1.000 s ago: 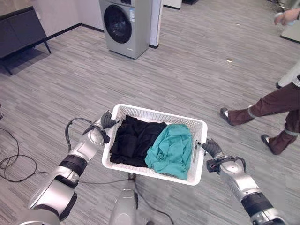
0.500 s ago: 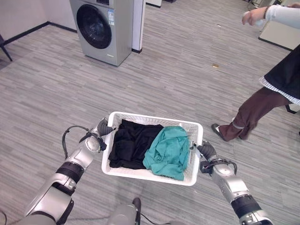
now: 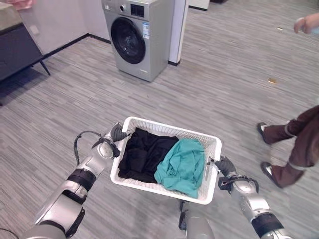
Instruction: Grab the laundry basket,head to the washer,open it,put in the laundry and shut it.
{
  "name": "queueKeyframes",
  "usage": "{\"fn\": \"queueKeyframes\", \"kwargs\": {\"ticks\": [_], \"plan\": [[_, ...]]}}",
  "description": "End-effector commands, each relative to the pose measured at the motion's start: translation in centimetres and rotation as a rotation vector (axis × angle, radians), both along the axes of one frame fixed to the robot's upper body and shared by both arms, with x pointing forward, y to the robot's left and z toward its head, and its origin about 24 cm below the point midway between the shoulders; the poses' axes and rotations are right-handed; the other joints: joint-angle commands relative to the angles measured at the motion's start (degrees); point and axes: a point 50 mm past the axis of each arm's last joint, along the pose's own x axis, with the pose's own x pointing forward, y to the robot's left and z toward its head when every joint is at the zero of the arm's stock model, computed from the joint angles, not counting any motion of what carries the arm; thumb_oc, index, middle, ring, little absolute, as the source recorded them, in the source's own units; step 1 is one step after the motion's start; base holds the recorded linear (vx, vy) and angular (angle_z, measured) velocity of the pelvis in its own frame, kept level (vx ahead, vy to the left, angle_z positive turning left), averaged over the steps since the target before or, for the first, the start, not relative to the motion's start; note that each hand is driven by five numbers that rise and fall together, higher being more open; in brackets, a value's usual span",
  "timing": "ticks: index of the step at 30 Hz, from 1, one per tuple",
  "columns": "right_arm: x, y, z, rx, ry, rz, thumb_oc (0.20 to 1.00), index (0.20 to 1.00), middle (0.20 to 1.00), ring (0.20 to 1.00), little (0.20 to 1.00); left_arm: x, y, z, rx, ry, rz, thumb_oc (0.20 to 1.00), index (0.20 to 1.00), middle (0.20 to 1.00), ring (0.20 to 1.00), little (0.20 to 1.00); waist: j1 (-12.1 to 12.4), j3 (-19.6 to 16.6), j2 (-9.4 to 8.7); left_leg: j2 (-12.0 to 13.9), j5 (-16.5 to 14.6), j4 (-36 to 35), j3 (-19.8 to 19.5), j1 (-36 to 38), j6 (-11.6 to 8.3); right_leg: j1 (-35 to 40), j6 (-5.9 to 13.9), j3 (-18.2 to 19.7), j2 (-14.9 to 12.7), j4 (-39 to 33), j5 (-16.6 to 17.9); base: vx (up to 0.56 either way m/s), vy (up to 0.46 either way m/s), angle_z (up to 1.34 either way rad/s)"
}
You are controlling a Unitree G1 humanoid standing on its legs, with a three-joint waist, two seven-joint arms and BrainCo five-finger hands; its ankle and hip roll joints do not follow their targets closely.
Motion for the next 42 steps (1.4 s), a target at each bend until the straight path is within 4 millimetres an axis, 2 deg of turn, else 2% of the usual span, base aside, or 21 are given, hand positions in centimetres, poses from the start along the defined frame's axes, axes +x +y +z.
{"fn": "queueKeyframes", "kwargs": {"ticks": [1,2,3,4,5,6,8,9,10,11,13,15,16,17,19,20,22,24,29,42], "plan": [[1.6,-1.8,4.1,0.022,-0.215,-0.034,0.2,0.2,0.2,0.2,0.2,0.9,2.2,3.9,0.046,-0.166,0.025,0.2,0.2,0.2,0.2,0.2,-0.84,-5.37,-1.59,3.06,3.82,4.46,-2.79,-9.09,3.01,5.79,8.61,1.18,-3.75,-4.58,2.01,0.36,-0.326,0.04],[1.5,-1.9,4.1,0.021,-0.212,-0.028,0.2,0.2,0.2,0.2,0.2,0.6,2.3,3.4,0.035,-0.153,0.03,0.2,0.2,0.2,0.2,0.2,-1.08,-6.01,-1.37,4.51,6.4,5.85,-3.11,-9.2,2.1,6.11,7.87,0.99,-2.57,-3.79,1.98,0.49,-0.477,-0.21],[1.3,-2.0,4.0,0.026,-0.21,-0.031,0.2,0.2,0.2,0.2,0.2,0.3,2.6,3.1,0.021,-0.144,0.042,0.2,0.2,0.2,0.2,0.2,-1.32,-6.59,-0.99,6.65,10.61,8.9,-3.57,-9.85,1.31,6.64,6.95,0.62,-0.7,-2.71,1.22,0.34,-0.399,-0.26],[1.1,-2.3,4.0,0.026,-0.206,-0.037,0.2,0.2,0.2,0.2,0.2,0.1,2.9,2.9,0.016,-0.136,0.049,0.2,0.2,0.2,0.2,0.2,-1.11,-6.65,-0.73,8.55,13.55,13.74,-3.6,-11.57,1.45,7.85,6.07,0.15,0.63,-2.08,-0.17,0.24,-0.275,-0.14],[1.0,-2.3,3.9,0.026,-0.206,-0.037,0.2,0.2,0.2,0.2,0.2,0.1,2.9,2.8,0.016,-0.135,0.049,0.2,0.2,0.2,0.2,0.2,-1.25,-6.75,-0.63,8.71,13.32,14.34,-3.85,-12.01,1.34,7.75,5.97,-0.04,0.73,-2.01,-0.19,0.18,-0.283,-0.19],[1.0,-2.5,4.0,0.04,-0.212,-0.043,0.2,0.2,0.2,0.2,0.2,-0.1,3.2,2.7,0.012,-0.129,0.056,0.2,0.2,0.2,0.2,0.2,-0.87,-6.54,-1.28,9.91,16.8,21.24,-4.38,-15.29,1.92,9.27,4.46,-0.58,1.44,-2.11,-1.14,0.17,-0.331,-0.43],[0.9,-3.1,4.4,0.039,-0.227,-0.055,0.2,0.2,0.2,0.2,0.2,-0.5,4.1,2.9,0.019,-0.132,0.072,0.2,0.2,0.2,0.2,0.2,0.34,-6.14,-2.48,11.35,21.02,30.75,-5.3,-19.59,3.42,12.37,1.48,-1.24,3.52,-2.72,-2.84,0.3,-0.519,-0.4],[1.1,-3.4,5.1,0.056,-0.262,-0.069,0.2,0.2,0.2,0.2,0.2,-0.8,4.6,3.0,0.014,-0.135,0.089,0.2,0.2,0.2,0.2,0.2,1.61,-5.24,-3.69,12.9,24.06,37.7,-4.83,-23.5,4.39,14.9,-0.32,-1.67,4.56,-3.73,-3.56,0.36,-0.596,-0.19],[1.0,-4.0,5.2,0.046,-0.263,-0.096,0.2,0.2,0.2,0.2,0.2,-0.8,4.6,3.0,0.009,-0.134,0.089,0.2,0.2,0.2,0.2,0.2,2.72,-4.39,-4.36,15.44,24.07,39.09,-2.41,-27.29,4.99,17.16,-1.58,-2.15,5.26,-4.78,-4.63,0.37,-0.528,-0.33],[0.9,-4.4,5.3,0.041,-0.269,-0.11,0.2,0.2,0.2,0.2,0.2,-0.8,4.5,3.0,0.0,-0.133,0.088,0.2,0.2,0.2,0.2,0.2,3.48,-3.54,-4.47,15.14,21.52,39.22,-1.1,-30.32,5.11,18.71,-1.79,-2.4,5.41,-5.21,-5.22,0.27,-0.247,-0.28],[0.7,-4.9,5.5,0.032,-0.277,-0.129,0.2,0.2,0.2,0.2,0.2,-0.9,4.4,2.9,-0.019,-0.136,0.088,0.2,0.2,0.2,0.2,0.2,4.41,-2.7,-4.22,12.36,19.07,35.91,1.29,-35.79,4.15,20.85,-1.68,-1.94,5.8,-6.09,-6.29,0.23,-0.018,-0.17],[0.7,-5.2,5.7,0.009,-0.284,-0.135,0.2,0.2,0.2,0.2,0.2,-0.9,4.0,2.7,-0.028,-0.136,0.078,0.2,0.2,0.2,0.2,0.2,5.12,-2.36,-3.86,10.15,19.44,26.3,3.02,-37.5,3.36,21.85,-1.5,-1.8,5.87,-6.15,-7.32,0.29,0.103,-0.29],[1.3,-5.0,6.0,-0.01,-0.298,-0.123,0.2,0.2,0.2,0.2,0.2,-0.8,4.3,2.6,-0.024,-0.138,0.088,0.2,0.2,0.2,0.2,0.2,7.47,-1.95,-2.86,4.1,19.72,14.0,-1.36,-38.37,2.92,23.66,-0.89,-0.34,6.61,-5.96,-8.6,0.39,0.139,-0.44],[1.5,-4.9,6.0,-0.016,-0.302,-0.127,0.2,0.2,0.2,0.2,0.2,-1.0,4.5,2.3,-0.017,-0.131,0.092,0.2,0.2,0.2,0.2,0.2,8.64,-1.58,-2.29,2.19,20.75,10.93,-4.62,-38.68,2.12,24.96,-0.91,0.44,7.15,-5.83,-9.55,0.3,0.107,-0.56],[1.5,-5.0,6.0,-0.016,-0.303,-0.127,0.2,0.2,0.2,0.2,0.2,-1.0,4.5,2.4,-0.017,-0.132,0.091,0.2,0.2,0.2,0.2,0.2,8.55,-1.52,-2.38,2.08,21.4,10.21,-4.67,-38.47,2.1,24.9,-0.93,0.33,7.07,-5.88,-9.38,0.13,0.031,-0.64],[1.6,-4.8,5.3,-0.021,-0.275,-0.124,0.2,0.2,0.2,0.2,0.2,-1.2,4.3,1.6,-0.007,-0.102,0.078,0.2,0.2,0.2,0.2,0.2,8.29,-2.62,-1.16,2.18,20.79,5.12,-5.98,-34.94,2.16,25.17,-0.78,-0.03,7.66,-4.5,-11.6,0.24,0.059,-0.57],[1.8,-4.5,5.4,-0.017,-0.285,-0.121,0.2,0.2,0.2,0.2,0.2,-1.1,4.1,1.5,-0.003,-0.097,0.073,0.2,0.2,0.2,0.2,0.2,8.19,-2.5,-1.29,1.92,21.01,5.97,-5.87,-34.62,1.95,25.14,-1.18,-0.59,7.3,-3.98,-11.87,0.21,0.055,-0.25],[2.2,-4.1,5.4,-0.031,-0.291,-0.108,0.2,0.2,0.2,0.2,0.2,-0.9,4.0,1.6,-0.001,-0.1,0.071,0.2,0.2,0.2,0.2,0.2,8.37,-3.44,-1.91,0.66,20.11,4.38,-5.82,-32.56,2.54,25.85,-0.83,-0.78,6.29,-3.28,-13.09,0.21,0.082,-0.42],[2.6,-3.9,5.7,-0.055,-0.297,-0.09,0.2,0.2,0.2,0.2,0.2,-0.9,3.5,1.2,-0.026,-0.092,0.066,0.2,0.2,0.2,0.2,0.2,8.27,-4.39,-1.71,0.07,19.64,2.09,-5.27,-30.21,3.56,25.64,-0.15,-0.43,5.13,-3.02,-12.86,0.08,0.077,-0.1],[2.1,-4.2,5.1,-0.052,-0.282,-0.111,0.2,0.2,0.2,0.2,0.2,-1.2,2.9,0.2,-0.058,-0.069,0.064,0.2,0.2,0.2,0.2,0.2,7.24,-6.42,-0.77,0.23,19.19,-0.55,-3.86,-27.21,3.98,26.22,0.81,-0.53,3.7,-4.12,-12.91,0.02,0.029,-0.04]]}}
